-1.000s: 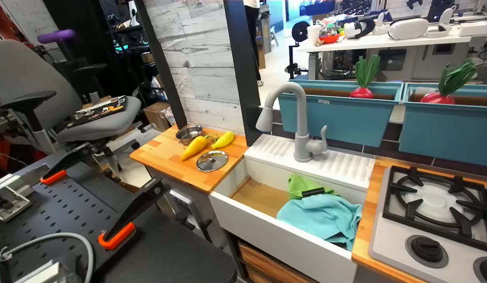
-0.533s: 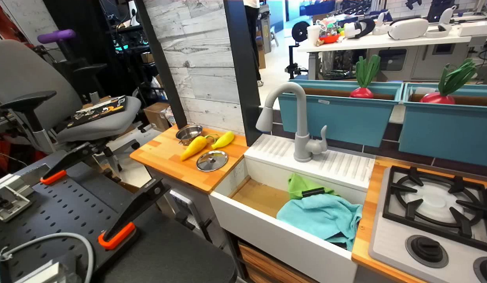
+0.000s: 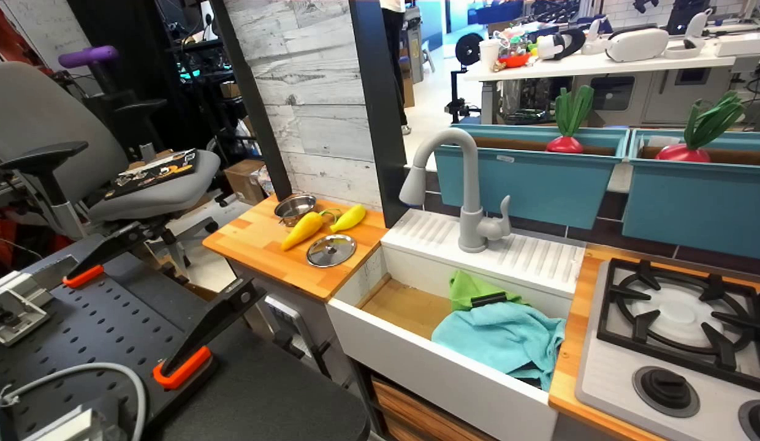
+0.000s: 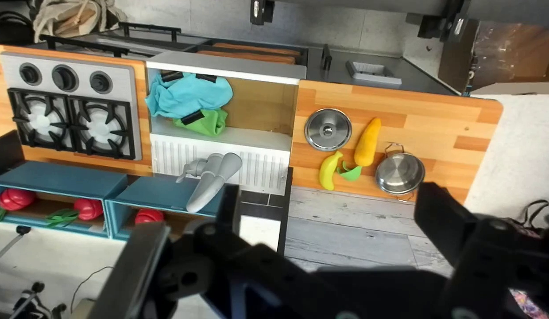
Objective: Put the banana inside the silver pot
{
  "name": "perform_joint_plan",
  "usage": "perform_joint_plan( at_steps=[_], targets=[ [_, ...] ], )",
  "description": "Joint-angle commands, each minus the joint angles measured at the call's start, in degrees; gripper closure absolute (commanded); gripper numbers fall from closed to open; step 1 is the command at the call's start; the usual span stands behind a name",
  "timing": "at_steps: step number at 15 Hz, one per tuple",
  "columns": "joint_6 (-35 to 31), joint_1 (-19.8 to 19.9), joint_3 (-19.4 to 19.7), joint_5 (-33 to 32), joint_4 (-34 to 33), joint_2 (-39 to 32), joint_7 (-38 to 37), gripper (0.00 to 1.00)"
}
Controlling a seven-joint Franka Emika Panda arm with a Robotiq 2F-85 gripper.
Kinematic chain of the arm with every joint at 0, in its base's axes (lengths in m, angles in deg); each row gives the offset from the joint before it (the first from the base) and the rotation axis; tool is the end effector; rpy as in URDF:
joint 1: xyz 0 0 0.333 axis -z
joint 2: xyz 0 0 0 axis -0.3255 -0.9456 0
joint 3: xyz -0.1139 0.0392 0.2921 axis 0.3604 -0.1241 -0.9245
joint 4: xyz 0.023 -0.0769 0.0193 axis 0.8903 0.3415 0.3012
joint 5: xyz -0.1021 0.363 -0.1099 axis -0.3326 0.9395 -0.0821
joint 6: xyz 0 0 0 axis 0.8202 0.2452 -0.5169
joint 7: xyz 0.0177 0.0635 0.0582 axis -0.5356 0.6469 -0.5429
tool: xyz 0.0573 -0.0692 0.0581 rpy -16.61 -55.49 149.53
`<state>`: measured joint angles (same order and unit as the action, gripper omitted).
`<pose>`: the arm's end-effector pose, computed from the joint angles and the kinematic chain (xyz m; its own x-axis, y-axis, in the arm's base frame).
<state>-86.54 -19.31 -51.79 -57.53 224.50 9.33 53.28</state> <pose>0.3938 -0.0082 0.4852 0.9805 0.1468 0.1306 0.1274 -0.9810 0.1461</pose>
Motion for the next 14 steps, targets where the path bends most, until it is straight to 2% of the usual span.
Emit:
perform_joint_plan(
  at_steps=[1,3,6,8,10,14],
  targets=[
    [-9.15,0.9,1.5,0.06,-0.73,-8.74,0.58,0.0],
    [-13.99,0.21,3.43,2.88,-2.49,-16.25,2.95,0.0],
    [-19.35,-0.12,4.44,6.74,-5.5,-26.78,5.64,0.0],
    [-21.73,-0.17,4.42,11.69,-7.62,-32.48,9.38,0.0],
    [-23.24,0.54,3.43,18.17,-9.96,-37.74,14.44,0.0],
    [-21.22,3.66,-0.01,28.73,-16.71,-47.95,22.32,0.0]
  ],
)
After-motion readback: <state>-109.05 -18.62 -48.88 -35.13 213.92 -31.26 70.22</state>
